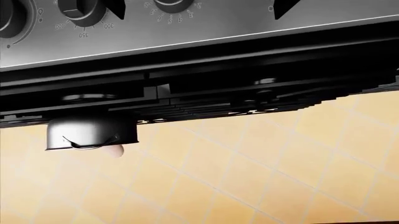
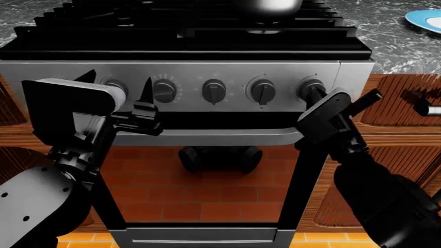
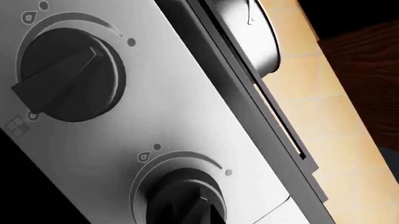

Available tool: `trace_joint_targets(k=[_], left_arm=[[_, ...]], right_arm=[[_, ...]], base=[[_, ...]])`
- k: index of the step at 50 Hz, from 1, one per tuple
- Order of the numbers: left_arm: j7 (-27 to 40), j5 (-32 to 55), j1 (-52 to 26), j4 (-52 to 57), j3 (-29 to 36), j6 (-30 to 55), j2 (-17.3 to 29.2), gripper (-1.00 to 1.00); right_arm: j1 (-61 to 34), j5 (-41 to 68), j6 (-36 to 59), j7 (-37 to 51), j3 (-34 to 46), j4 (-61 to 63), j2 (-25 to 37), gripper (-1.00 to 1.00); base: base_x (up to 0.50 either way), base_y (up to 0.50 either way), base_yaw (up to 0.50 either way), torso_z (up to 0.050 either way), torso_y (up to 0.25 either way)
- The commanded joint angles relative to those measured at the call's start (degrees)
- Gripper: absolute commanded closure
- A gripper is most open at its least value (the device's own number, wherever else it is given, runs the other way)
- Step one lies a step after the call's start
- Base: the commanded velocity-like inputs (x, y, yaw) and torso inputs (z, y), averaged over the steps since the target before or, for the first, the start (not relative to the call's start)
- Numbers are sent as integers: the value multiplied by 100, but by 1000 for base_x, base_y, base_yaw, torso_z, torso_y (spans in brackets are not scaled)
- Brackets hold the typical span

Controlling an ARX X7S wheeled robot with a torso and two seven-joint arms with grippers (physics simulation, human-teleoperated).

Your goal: Frozen meat rests on a plate on the counter. Retrieve the meat and place it in a pot on a burner. Then turn the burner on.

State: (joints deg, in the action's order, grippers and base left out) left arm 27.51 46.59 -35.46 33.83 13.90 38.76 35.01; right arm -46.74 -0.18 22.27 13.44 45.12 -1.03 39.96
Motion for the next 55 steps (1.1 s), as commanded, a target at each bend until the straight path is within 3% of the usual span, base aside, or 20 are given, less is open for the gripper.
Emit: trace_joint_targets(k=[1,33,55], left_arm=[[3,-10,15,0,10,-27,2,-100],[1,15,-4,-9,29,-65,2,-100],[-54,-41,-32,-83,72,-136,3,-100]], right_arm=[[-392,-398,-11,-111,79,50,1,100],[-663,-1414,-77,34,560,76,204,100],[-669,-1422,-8,22,539,76,187,100]], base=[[0,3,8,0,0],[7,2,7,1,0],[7,2,7,1,0]])
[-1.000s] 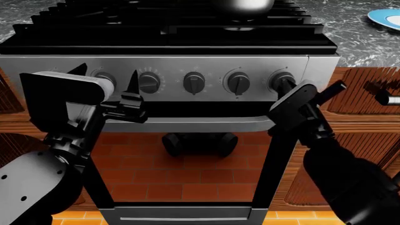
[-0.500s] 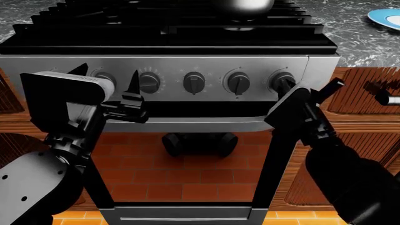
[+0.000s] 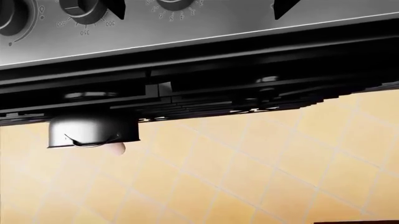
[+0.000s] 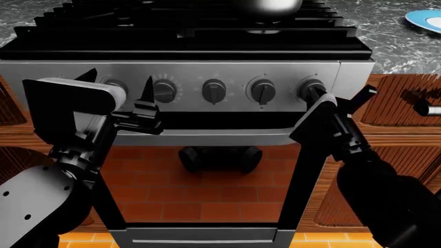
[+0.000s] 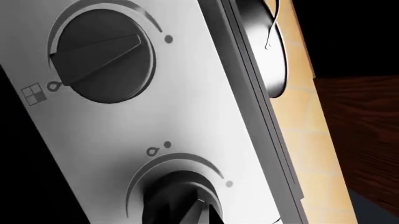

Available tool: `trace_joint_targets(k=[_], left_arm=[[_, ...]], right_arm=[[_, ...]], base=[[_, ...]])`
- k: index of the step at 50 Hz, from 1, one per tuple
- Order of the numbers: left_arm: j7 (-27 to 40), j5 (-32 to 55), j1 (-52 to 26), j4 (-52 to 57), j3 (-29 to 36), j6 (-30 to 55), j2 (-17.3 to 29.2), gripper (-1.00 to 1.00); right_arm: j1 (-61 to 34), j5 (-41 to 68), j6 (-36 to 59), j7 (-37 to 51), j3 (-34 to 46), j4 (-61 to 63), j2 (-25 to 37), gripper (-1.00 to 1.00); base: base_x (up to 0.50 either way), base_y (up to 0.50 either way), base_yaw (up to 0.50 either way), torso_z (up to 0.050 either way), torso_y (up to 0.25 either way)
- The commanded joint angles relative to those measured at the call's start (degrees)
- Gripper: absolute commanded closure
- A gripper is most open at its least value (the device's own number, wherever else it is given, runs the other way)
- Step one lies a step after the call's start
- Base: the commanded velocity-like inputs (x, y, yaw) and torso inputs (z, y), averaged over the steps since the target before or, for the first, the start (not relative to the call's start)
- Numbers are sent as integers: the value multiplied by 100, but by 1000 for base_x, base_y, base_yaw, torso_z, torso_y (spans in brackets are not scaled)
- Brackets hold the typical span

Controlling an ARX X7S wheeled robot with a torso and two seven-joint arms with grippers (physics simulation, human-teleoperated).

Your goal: Frozen meat rests on a plate on the counter. Retrieve the meat and place it in a pot on a burner. Then turn the burner on.

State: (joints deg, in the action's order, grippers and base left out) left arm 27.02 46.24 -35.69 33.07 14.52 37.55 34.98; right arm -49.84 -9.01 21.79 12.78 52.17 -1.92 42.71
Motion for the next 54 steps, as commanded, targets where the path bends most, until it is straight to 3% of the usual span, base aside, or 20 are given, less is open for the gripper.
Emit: trace_joint_targets(k=[1,9,10,28,54], left_arm=[[1,-3,-9,0,10,-12,7,-100],[27,19,0,33,5,-2,17,-100],[30,22,2,35,5,-1,17,-100],[117,107,-21,145,-3,72,38,-100],[313,389,19,617,-182,169,205,-100]], right_arm=[[-358,-526,42,86,-174,163,-93,100],[-277,-219,257,-15,-352,261,-137,100],[-265,-166,306,-36,-384,289,-143,-100],[-45,54,708,-69,-588,923,-18,-100],[930,664,2545,223,-1702,4151,741,-100]], base=[[13,0,8,0,0],[7,2,7,1,0],[0,0,9,0,0],[8,2,8,1,0],[0,0,0,0,0]])
